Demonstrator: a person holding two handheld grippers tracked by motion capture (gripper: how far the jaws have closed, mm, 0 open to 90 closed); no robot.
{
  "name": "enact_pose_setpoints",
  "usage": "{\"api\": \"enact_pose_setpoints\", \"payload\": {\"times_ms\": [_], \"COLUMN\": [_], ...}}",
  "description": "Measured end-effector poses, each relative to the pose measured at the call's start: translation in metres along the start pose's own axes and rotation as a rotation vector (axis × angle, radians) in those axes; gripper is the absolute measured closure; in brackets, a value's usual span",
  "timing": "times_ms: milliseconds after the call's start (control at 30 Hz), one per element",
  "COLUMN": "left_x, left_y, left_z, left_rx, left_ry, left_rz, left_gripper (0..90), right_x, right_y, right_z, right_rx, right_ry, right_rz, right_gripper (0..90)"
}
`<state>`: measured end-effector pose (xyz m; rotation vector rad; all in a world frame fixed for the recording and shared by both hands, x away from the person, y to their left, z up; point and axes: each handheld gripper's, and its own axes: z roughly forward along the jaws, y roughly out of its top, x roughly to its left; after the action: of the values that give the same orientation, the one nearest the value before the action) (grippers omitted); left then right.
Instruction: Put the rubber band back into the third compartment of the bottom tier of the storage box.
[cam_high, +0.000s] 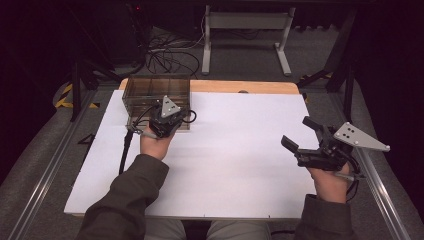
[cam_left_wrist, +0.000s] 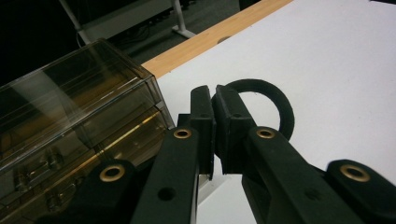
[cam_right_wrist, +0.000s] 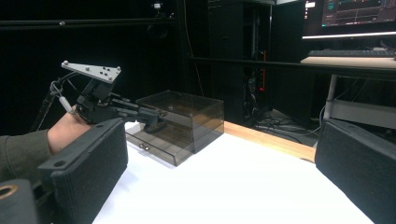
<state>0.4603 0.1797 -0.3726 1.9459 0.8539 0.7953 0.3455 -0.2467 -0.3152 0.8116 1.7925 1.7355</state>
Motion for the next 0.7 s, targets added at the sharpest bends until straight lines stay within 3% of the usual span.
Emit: {"api": "enact_pose_setpoints", "payload": {"times_ms": [300,600,700], "left_x": [0.006,0.017,0.018], "left_y": [-0.003,-0.01,-0.013], "left_z": [0.006,0.018,0.023], "left_rx": [0.006,0.024,0.042], "left_ry": [0.044,0.075,0.093], "left_rz": [0.01,-0.029,-0.02], "left_gripper": [85.8,85.8,85.8], "right_x": [0.0,-0.002,-0.003], "right_y": [0.0,-0.001,-0.001], "right_z": [0.0,-0.002,-0.002], "right_rx": [-0.001,-0.005,-0.004], "right_ry": [0.001,-0.002,-0.004], "right_rz": [0.002,0.002,0.007], "right_gripper": [3.0,3.0,3.0]}}
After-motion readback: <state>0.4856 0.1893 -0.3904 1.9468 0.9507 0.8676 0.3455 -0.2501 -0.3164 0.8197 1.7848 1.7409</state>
